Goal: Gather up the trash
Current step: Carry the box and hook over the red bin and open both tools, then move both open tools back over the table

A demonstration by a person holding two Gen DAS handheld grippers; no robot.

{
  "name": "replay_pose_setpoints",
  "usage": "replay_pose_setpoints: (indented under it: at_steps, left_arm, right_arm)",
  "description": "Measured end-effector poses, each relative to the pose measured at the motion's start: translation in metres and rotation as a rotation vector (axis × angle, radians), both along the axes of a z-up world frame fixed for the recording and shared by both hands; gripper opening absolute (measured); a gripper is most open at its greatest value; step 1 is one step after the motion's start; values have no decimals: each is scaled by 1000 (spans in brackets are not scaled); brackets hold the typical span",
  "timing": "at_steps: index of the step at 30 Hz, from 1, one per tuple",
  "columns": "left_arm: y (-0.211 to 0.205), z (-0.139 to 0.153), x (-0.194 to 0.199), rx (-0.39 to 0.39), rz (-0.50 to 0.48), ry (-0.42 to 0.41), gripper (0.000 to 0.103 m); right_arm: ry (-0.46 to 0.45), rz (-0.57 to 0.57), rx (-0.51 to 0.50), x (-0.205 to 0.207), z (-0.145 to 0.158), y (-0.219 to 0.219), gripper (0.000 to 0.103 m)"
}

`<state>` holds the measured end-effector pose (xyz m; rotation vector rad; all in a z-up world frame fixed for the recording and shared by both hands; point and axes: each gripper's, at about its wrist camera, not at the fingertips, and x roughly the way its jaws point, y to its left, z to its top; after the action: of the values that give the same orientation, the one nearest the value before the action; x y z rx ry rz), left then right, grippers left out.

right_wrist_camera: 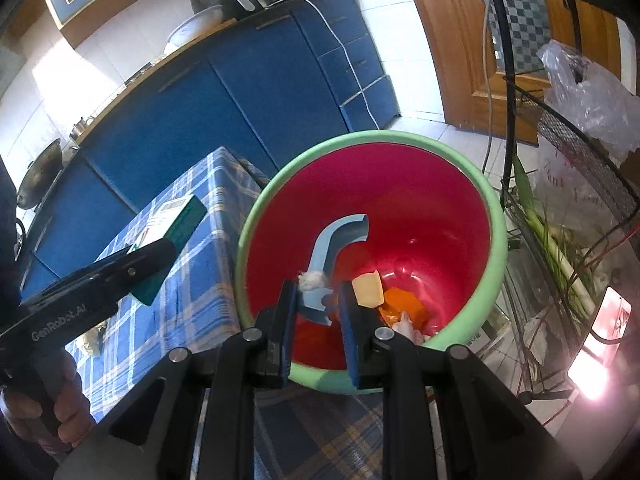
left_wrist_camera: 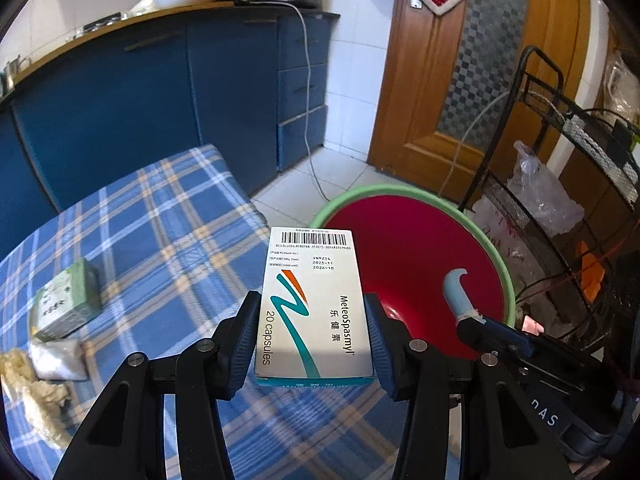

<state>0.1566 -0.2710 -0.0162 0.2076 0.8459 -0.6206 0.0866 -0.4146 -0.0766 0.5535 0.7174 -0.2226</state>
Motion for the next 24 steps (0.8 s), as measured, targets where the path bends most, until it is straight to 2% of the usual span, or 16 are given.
replay_pose_setpoints:
  at_steps: [5, 9, 17, 22, 24]
  left_arm:
    - [-10, -7, 2, 9, -9, 13, 52]
    - [-14, -9, 3, 14, -10, 18, 52]
    - [-24, -11, 0, 13, -36, 15, 52]
    - [-25, -10, -2, 1, -40, 27, 64]
    - [-24, -9, -1, -3, -33, 28, 64]
  right_arm:
    - [3, -7, 6, 1, -4, -5, 25]
    - [-4, -18, 22, -1, -6, -9, 35]
    - [-21, -55, 36, -9, -3, -16, 38]
    - [-24, -72, 36, -13, -1, -19, 39]
    - [-25, -76, 37, -14, 0, -20, 39]
